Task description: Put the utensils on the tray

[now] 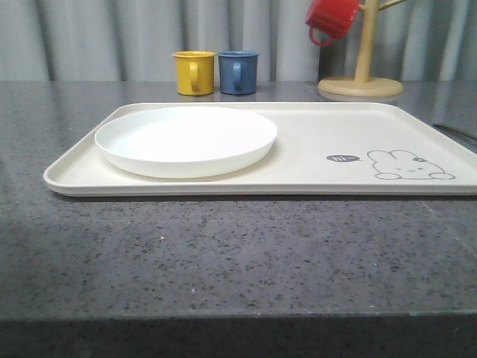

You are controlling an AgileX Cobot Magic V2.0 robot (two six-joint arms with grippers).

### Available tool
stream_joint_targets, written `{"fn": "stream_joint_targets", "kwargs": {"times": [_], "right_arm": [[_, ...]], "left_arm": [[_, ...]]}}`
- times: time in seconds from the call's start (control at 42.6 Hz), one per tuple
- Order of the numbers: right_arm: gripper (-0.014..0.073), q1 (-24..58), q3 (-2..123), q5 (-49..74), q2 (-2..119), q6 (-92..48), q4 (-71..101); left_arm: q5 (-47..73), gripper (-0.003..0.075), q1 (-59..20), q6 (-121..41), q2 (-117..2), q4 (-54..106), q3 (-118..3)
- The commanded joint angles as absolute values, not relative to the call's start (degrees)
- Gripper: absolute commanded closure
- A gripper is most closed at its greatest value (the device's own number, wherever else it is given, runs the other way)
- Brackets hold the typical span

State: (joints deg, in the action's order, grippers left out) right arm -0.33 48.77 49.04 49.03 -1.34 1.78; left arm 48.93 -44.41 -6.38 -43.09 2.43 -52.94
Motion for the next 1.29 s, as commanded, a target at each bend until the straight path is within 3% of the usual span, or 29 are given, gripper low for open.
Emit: {"fn": "stream_joint_targets", "kwargs": {"times": [0.0,0.47,1.268], "right_arm": [[0.0058,-2.11,54.42,49.49,55.28,-1.78,1.34],[0.0058,-4.41,68.17,54.93,80.94,-7.07,7.03],[0.0058,-2.10,82.89,61.71,98.17,-6.42,2.84]], "left_arm": [[44.79,0.0291,-44.44,-5.54,-42.83,3.14,-54.35],[44.79,0.0291,-44.44,-5.54,-42.83,3.14,-54.35],[44.79,0.0291,-44.44,-5.54,-42.83,3.14,-54.35]]}}
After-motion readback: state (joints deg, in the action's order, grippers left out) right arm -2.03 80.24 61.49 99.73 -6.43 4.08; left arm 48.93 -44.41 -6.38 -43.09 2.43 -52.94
